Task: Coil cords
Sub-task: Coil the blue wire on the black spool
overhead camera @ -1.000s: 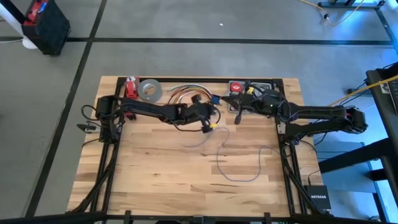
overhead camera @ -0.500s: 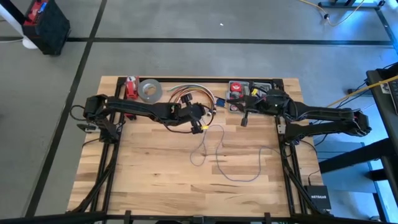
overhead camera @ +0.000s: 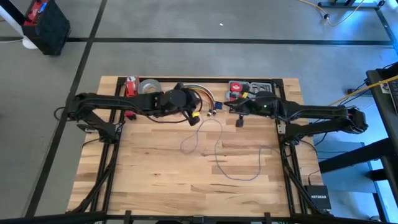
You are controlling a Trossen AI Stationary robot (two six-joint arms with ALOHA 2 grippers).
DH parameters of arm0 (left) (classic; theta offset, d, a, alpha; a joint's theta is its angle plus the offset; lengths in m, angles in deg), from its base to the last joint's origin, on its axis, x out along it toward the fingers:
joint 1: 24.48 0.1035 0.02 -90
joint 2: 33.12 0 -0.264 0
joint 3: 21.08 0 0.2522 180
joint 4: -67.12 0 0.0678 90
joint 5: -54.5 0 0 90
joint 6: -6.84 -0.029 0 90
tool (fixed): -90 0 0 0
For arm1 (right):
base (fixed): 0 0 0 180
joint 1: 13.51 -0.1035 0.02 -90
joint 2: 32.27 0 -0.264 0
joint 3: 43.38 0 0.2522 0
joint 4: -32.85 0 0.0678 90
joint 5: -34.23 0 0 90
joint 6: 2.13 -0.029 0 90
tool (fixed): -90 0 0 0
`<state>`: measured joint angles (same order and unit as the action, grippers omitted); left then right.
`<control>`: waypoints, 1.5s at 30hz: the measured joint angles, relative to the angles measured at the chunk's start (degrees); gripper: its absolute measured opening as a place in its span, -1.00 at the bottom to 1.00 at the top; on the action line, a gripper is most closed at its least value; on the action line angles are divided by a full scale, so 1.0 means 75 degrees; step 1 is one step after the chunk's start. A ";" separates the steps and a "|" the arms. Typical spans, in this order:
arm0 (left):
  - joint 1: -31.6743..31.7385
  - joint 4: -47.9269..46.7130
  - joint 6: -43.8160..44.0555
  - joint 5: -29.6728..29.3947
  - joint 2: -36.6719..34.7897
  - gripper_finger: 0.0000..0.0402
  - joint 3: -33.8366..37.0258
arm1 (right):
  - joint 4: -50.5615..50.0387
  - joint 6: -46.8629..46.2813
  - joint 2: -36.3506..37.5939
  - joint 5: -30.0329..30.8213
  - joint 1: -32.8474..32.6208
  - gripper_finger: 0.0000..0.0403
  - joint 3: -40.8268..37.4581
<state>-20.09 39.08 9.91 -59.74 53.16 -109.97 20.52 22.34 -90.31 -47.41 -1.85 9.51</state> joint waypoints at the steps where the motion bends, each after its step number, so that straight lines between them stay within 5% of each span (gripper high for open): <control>1: -0.0017 0.0164 0.0000 0.0145 0.0011 -0.99 0.0000 | 0.0136 0.0011 -0.0154 0.0213 0.0000 -0.97 -0.0002; 10: -0.0031 0.1984 0.0070 0.0389 0.0807 -0.98 -0.0012 | 0.1828 -0.0068 -0.1218 0.0772 0.0000 -0.97 -0.0011; 19: -0.0162 0.2467 -0.0034 0.0346 0.1626 -0.99 -0.0025 | 0.3266 -0.0164 -0.1429 0.1162 -0.0011 -0.97 0.0029; 36: -0.0178 0.2596 -0.0268 0.0357 0.1696 -0.98 -0.0061 | 0.3357 -0.0459 -0.1397 0.0596 -0.0012 -0.97 0.1002; 45: -0.0302 0.4421 -0.1322 0.0118 0.1614 -0.98 0.0006 | 0.3145 -0.0642 -0.1389 0.0554 -0.0006 -0.97 0.1098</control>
<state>-22.35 72.24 0.00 -58.86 65.26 -109.93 44.11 17.53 -100.73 -43.26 -1.89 17.74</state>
